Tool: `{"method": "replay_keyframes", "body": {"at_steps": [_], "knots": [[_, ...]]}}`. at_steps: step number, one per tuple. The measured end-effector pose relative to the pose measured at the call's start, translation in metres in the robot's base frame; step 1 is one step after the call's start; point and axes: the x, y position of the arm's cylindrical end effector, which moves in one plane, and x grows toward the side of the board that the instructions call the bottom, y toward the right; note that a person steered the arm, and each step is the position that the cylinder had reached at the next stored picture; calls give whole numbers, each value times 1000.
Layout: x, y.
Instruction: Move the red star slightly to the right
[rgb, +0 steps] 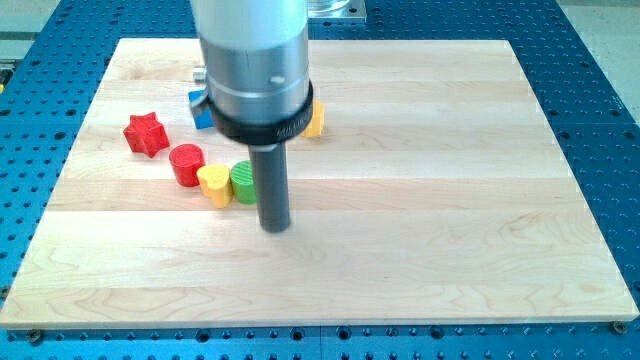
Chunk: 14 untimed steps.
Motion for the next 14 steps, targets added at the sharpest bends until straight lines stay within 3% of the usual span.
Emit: {"method": "replay_keyframes", "body": {"at_steps": [1,5,7,8,9,10,12,14], "knots": [[1,-49],[-41,-53],[-44,-89],[-21,-75],[16,-8],[-13,20],[-48,-5],[-49,-15]]}}
